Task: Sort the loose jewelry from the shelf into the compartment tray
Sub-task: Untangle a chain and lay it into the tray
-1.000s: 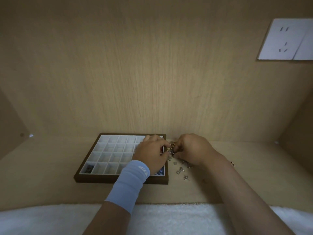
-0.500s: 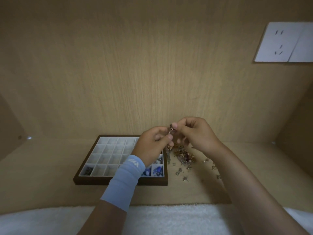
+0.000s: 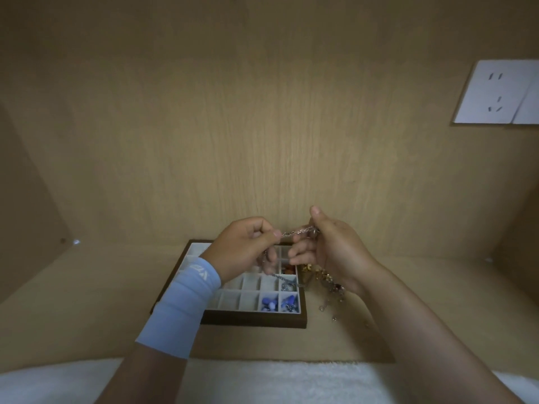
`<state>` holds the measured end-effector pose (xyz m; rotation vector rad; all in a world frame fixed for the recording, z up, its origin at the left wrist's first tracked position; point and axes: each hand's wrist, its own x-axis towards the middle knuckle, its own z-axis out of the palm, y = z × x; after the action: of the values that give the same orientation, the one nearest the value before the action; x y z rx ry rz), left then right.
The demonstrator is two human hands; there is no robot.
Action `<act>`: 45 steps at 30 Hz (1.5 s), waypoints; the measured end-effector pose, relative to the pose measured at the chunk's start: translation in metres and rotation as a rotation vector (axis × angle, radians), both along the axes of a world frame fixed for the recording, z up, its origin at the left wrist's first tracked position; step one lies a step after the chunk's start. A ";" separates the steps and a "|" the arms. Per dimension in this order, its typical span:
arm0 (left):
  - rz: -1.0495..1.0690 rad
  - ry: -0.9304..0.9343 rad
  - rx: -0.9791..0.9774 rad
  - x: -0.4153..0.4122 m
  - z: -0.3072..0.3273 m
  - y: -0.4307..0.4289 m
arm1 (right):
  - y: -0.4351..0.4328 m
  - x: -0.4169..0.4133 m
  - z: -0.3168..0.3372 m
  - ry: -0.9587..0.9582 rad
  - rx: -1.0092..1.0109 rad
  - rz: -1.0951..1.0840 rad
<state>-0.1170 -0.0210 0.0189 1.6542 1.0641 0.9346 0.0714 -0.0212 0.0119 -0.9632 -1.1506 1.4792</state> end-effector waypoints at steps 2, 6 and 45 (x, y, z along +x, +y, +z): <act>-0.003 0.001 -0.023 -0.013 0.003 -0.002 | 0.000 -0.010 0.001 -0.019 0.013 0.053; 0.029 0.046 -0.022 -0.036 0.007 -0.004 | 0.003 -0.027 0.005 -0.051 0.049 0.092; 0.370 0.447 0.113 -0.179 0.018 0.006 | 0.043 -0.180 -0.034 -1.008 0.396 0.367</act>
<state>-0.2965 -0.0152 0.0366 1.8449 1.6894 0.8866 -0.1091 0.0215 -0.0223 -1.2871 -2.3406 0.9175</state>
